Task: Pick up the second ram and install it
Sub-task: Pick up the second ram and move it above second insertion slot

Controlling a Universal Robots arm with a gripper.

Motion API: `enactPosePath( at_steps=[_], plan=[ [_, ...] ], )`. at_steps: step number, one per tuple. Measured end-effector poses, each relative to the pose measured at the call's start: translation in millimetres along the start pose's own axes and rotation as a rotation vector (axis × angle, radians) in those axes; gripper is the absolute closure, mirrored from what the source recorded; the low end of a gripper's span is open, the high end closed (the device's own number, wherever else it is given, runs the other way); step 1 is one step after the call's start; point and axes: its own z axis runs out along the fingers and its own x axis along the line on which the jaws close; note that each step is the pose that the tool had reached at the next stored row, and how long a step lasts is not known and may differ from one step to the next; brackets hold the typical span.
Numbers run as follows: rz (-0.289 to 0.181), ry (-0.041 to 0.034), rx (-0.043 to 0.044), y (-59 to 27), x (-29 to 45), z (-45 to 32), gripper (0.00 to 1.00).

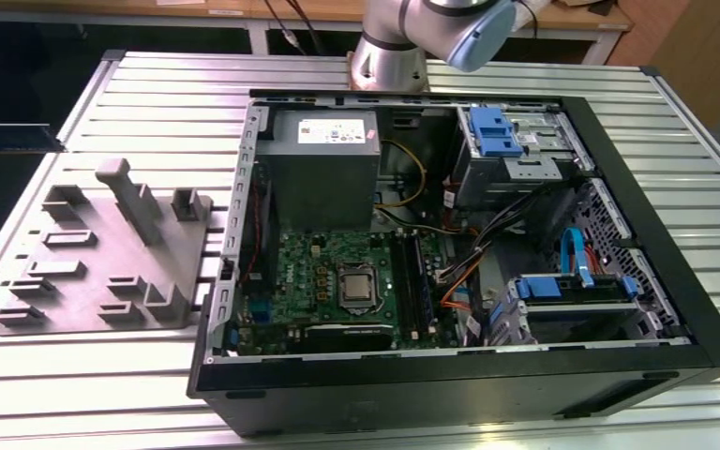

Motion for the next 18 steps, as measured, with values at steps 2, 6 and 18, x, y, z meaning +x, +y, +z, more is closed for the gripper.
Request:
enactPosePath(
  at_steps=[2,6,18],
  plan=[
    [0.000,-0.0002,0.0003,-9.2,0.0,-0.2,0.89],
    [0.000,-0.0003,0.0003,-25.1,-0.1,-0.5,0.89],
    [0.000,-0.0002,0.0002,-29.1,-0.1,-0.7,0.89]
  ],
)
